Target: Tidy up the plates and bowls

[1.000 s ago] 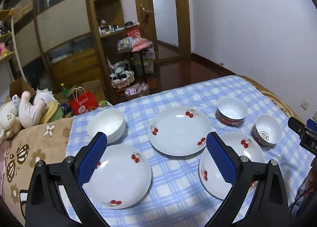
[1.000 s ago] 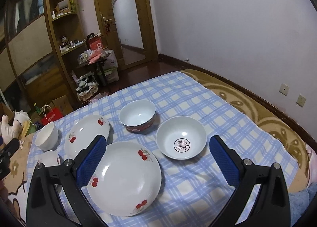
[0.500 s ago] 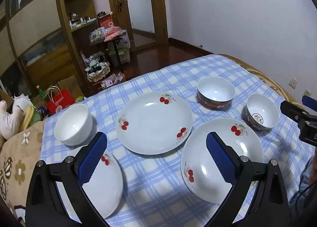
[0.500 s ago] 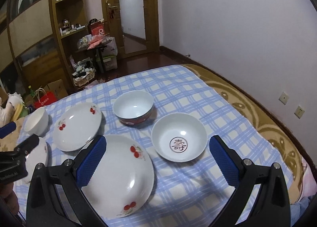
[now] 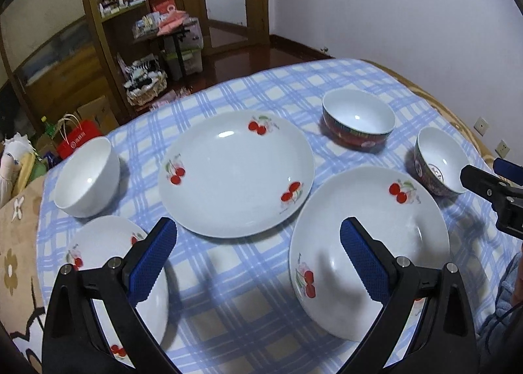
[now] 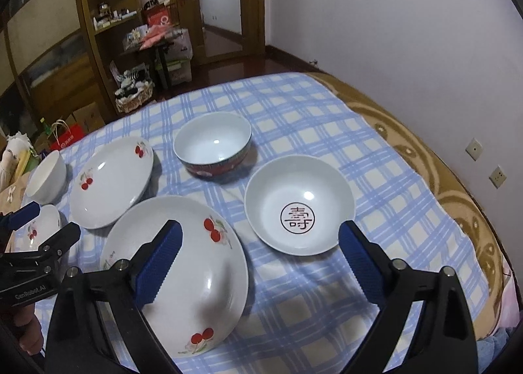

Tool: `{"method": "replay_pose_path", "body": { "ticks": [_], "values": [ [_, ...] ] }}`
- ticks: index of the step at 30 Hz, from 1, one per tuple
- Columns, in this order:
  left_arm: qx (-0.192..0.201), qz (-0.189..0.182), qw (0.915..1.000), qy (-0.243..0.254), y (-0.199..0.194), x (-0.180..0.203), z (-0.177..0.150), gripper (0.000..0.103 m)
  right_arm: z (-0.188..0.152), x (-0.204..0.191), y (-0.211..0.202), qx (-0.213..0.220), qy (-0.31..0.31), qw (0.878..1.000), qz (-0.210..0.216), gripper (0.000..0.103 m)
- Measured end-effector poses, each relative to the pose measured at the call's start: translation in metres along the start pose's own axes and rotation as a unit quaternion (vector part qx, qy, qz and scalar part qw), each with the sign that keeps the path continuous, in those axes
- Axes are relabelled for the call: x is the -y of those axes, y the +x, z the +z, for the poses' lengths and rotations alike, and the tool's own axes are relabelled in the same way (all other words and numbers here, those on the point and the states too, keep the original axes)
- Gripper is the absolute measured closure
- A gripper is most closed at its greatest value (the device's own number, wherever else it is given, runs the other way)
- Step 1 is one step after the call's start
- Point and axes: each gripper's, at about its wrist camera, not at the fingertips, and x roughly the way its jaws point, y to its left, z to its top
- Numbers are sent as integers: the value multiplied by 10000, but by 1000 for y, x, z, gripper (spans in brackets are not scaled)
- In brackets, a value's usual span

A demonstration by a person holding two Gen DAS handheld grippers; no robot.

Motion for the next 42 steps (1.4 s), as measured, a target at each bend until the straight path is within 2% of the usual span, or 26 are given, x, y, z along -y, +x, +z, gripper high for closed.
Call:
{"method": "replay_pose_path", "body": {
  "ticks": [6,12,15,19,21,22,23,24,29,31,32,39,42],
  "values": [
    [-80,-103,9996,237,4,12,-8,4,-8,-3,11,-378,101,9991,182,3],
    [-374,-220,9990,123,19,14,-17,5,-15,-8,21,-665,-14,9976,169,3],
    [-430,-150,9987,207,26,17,-21,12,-18,-7,24,-728,50,9971,215,9],
    [-677,-296,9972,75,37,15,-26,33,-21,-5,31,-887,69,9958,216,12],
    [-785,-366,9961,-161,42,10,-28,42,-22,-4,36,-972,85,9949,241,23],
    [-871,-464,9947,-274,45,7,-29,50,-22,-3,38,-1021,103,9944,257,28],
    [-944,-539,9934,-355,48,6,-30,57,-23,-2,42,-1105,127,9933,308,42],
    [-1029,-627,9915,-495,51,2,-31,59,-23,-2,44,-1175,151,9924,345,50],
    [-1121,-863,9857,-911,56,-10,-34,74,-25,-2,55,-1377,181,9893,443,57],
    [-1050,-926,9870,-787,54,-9,-33,79,-25,-2,59,-1453,181,9880,482,68],
    [-1028,-938,9874,-757,53,-8,-33,80,-26,-1,61,-1510,189,9871,503,78],
    [-1117,-1073,9849,-779,58,-8,-35,82,-28,4,71,-1709,457,9815,737,88],
    [-1134,-1152,9839,-762,59,-6,-35,87,-29,0,71,-1718,401,9811,800,93]
  ]
}}
